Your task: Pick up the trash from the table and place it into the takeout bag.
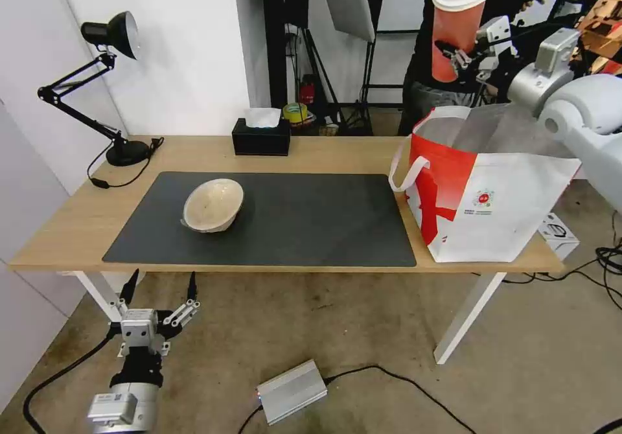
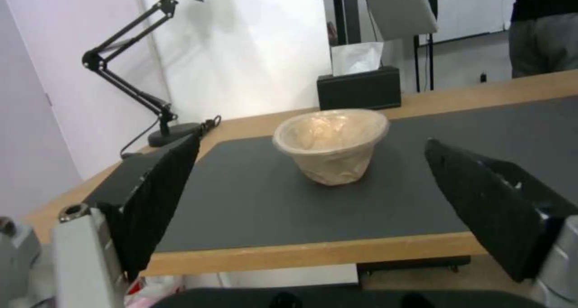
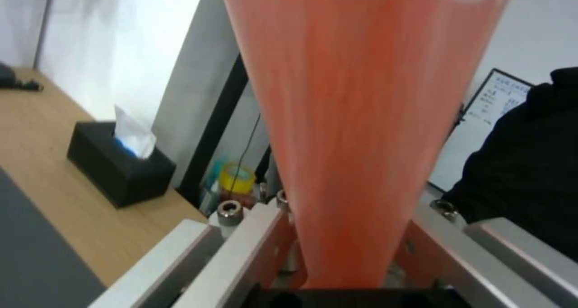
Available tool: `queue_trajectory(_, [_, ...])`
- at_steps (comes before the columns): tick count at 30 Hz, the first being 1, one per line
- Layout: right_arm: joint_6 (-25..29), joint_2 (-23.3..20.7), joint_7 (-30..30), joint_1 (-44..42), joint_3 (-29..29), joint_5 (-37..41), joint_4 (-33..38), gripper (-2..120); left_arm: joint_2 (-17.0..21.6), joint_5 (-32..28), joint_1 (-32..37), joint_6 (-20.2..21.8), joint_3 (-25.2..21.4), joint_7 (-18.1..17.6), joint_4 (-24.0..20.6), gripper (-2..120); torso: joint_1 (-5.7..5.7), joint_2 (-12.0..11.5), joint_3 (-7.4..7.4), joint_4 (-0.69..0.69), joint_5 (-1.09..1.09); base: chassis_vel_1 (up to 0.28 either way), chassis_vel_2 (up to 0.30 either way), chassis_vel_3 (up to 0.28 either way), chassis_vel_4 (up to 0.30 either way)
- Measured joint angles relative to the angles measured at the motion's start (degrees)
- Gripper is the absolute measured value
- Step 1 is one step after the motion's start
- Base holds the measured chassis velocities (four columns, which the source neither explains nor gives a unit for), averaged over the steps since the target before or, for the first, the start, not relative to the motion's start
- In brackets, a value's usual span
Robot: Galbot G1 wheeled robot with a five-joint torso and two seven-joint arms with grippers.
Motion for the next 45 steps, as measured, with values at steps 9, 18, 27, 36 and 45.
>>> queue_trajectory(9, [2.6,0.5,-13.6,1.5,1.0,-7.1,-9.2,5,-0.2,0.4,-0.1,-0.1,0.6,-0.1,0.3,100,0.00,0.0,0.00,0.00,0.00,0.000,0.000,0.000,0.000])
queue_trajectory(18, [4.9,1.0,-18.5,2.9,0.9,-10.3,-13.4,5,-0.3,0.5,-0.1,-0.1,0.8,-0.1,0.5,100,0.00,0.0,0.00,0.00,0.00,0.000,0.000,0.000,0.000])
queue_trajectory(27, [5.2,0.2,-19.7,2.1,1.0,-11.0,-13.7,5,-0.4,0.6,-0.2,-0.1,0.8,-0.1,0.6,100,0.00,0.0,0.00,0.00,0.00,0.000,0.000,0.000,0.000])
queue_trajectory(36, [5.2,-1.8,-21.6,0.7,1.4,-10.2,-11.3,5,-0.4,0.6,-0.5,-0.1,1.1,-0.1,0.9,100,0.00,0.0,0.00,0.01,0.00,0.000,0.000,0.000,0.000])
queue_trajectory(45, [5.0,-5.3,-24.4,-1.0,0.9,-9.1,-8.1,5,-0.3,0.6,-0.7,-0.1,1.5,-0.1,1.0,100,0.00,0.0,0.00,0.00,0.00,0.000,0.000,0.000,0.000])
